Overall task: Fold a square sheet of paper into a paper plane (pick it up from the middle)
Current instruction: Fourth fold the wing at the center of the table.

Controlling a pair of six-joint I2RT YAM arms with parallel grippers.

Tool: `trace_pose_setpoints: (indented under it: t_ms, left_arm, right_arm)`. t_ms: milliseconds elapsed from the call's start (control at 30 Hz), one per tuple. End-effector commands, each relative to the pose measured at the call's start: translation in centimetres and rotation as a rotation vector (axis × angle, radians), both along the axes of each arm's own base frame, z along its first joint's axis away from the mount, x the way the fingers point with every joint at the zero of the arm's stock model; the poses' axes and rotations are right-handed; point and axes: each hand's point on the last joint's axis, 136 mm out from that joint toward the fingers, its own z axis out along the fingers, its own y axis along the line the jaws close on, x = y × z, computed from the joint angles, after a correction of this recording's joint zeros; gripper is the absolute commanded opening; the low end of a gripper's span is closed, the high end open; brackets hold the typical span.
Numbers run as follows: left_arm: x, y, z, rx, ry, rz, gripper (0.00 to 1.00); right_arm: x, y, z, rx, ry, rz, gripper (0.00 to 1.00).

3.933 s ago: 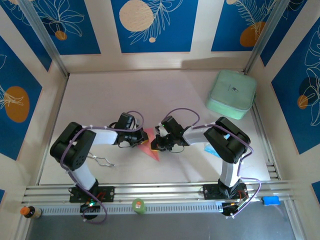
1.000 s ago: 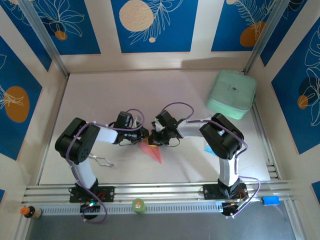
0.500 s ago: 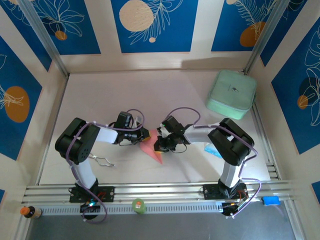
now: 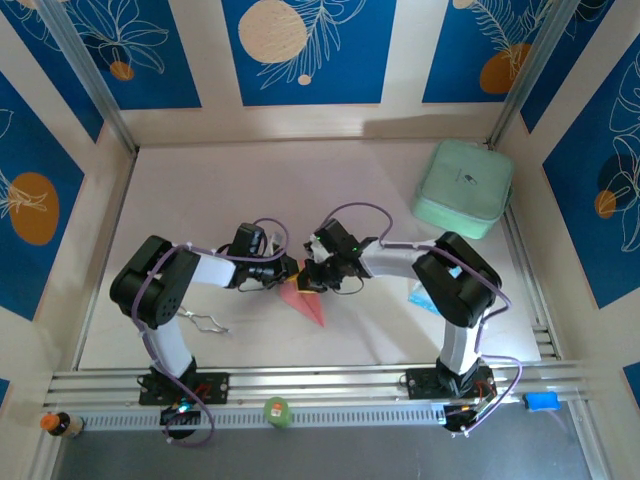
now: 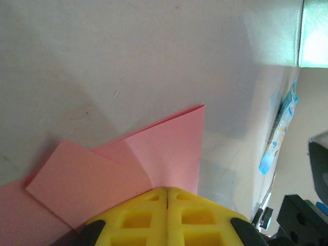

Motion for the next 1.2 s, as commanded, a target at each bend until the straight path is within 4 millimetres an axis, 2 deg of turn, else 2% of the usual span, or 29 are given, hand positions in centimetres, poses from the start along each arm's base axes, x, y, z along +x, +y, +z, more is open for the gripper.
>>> trace_pose_setpoints:
  t_ms: [0, 100, 300, 700, 833, 1000, 1167]
  left_arm:
    - [-1.6, 2.4, -3.4, 0.132, 0.086, 0.035, 0.02]
    - [-1.6, 2.4, -3.4, 0.132, 0.087, 0.034, 0.02]
    - [-1.5, 2.4, -3.5, 0.137, 0.087, 0.035, 0.02]
    - [-1.7, 2.5, -3.6, 0.136, 0.095, 0.037, 0.01]
    - [-1.6, 2.5, -3.5, 0.132, 0.092, 0.041, 0.01]
    - [-1.6, 2.6, -3.3, 0.13, 0.09, 0.046, 0.02]
    - [-1.6, 2.6, -3.1, 0.126, 0.09, 0.053, 0.02]
  right_arm:
    - [-0.9, 0.2, -1.4, -0.021, 0.066, 0.011, 0.0]
    - [-2.3, -0.4, -2.4, -0.029, 0.105, 0.032, 0.0]
    - [-5.9, -2.8, -3.0, -0.049, 0.126, 0.035, 0.0]
    - [-11.3, -6.7, -4.1, -0.044, 0.113, 0.044, 0.0]
    - [-11.9, -7.6, -3.7, -0.035, 0.103, 0.031, 0.0]
    - [-11.0, -7.7, -1.8, -0.021, 0.065, -0.013, 0.0]
    - [-9.4, -8.2, -1.0, -0.054, 0.112, -0.143, 0.1]
